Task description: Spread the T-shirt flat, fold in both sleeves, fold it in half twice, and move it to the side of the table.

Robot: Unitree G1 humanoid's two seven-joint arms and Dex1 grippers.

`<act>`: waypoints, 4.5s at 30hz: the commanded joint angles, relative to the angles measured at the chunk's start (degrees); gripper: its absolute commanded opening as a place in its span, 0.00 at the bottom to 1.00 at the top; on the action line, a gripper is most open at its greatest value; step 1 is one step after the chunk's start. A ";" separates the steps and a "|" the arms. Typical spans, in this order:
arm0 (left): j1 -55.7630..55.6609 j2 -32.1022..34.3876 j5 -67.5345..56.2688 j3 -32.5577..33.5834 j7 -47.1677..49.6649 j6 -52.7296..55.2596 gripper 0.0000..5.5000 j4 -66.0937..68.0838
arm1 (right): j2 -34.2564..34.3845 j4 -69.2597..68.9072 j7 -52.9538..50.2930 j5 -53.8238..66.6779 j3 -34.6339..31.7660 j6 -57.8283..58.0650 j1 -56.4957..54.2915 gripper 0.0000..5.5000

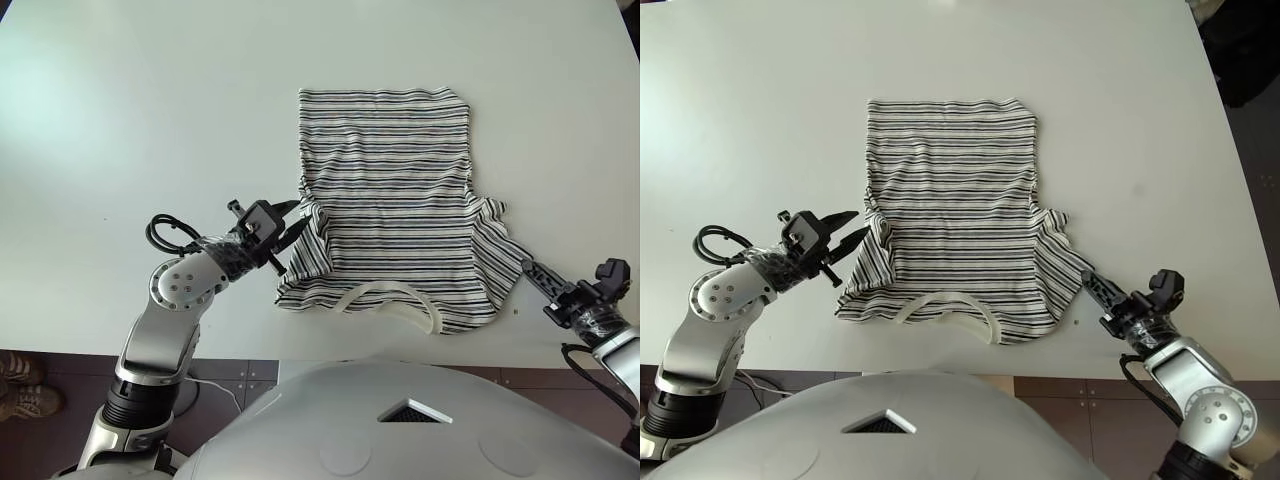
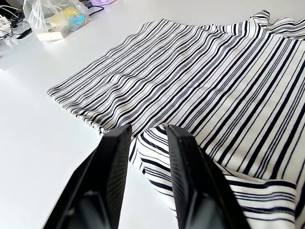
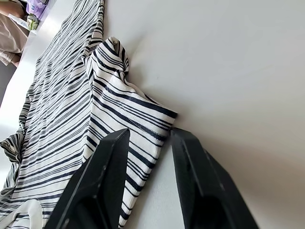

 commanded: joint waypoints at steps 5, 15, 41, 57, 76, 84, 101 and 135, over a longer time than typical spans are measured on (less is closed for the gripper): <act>-0.26 0.55 1.22 -0.61 -0.18 -0.46 0.25 -0.10 | 0.68 -0.49 -2.85 -0.04 1.86 -1.44 -0.49 0.23; -0.34 -0.54 1.88 -0.97 0.90 -1.00 0.25 0.25 | 0.04 -1.02 -4.73 -2.00 3.29 -4.86 -2.60 0.03; -1.23 0.59 2.25 -1.66 -0.55 -1.29 0.25 -0.85 | -13.31 -18.91 7.73 -48.45 41.59 -41.57 10.37 0.03; 11.48 12.76 3.41 11.01 -9.21 -15.57 0.25 0.89 | -17.15 -21.74 16.69 -33.84 21.90 -40.01 12.06 0.13; 16.79 13.38 51.96 2.78 18.18 -74.12 0.41 27.71 | -24.89 3.14 29.91 -40.71 13.18 -55.04 6.41 0.33; 13.92 14.29 52.58 0.45 22.85 -74.38 0.41 28.78 | -24.36 2.65 29.26 -42.13 15.47 -55.12 5.63 0.33; 13.18 16.86 48.45 -4.28 22.84 -74.85 0.02 33.16 | -34.97 22.04 22.38 -72.65 19.71 -110.45 2.77 0.49; 8.10 23.77 37.84 -6.33 17.84 -77.06 0.02 31.73 | -35.49 14.01 12.08 -69.51 33.76 -107.57 5.81 0.03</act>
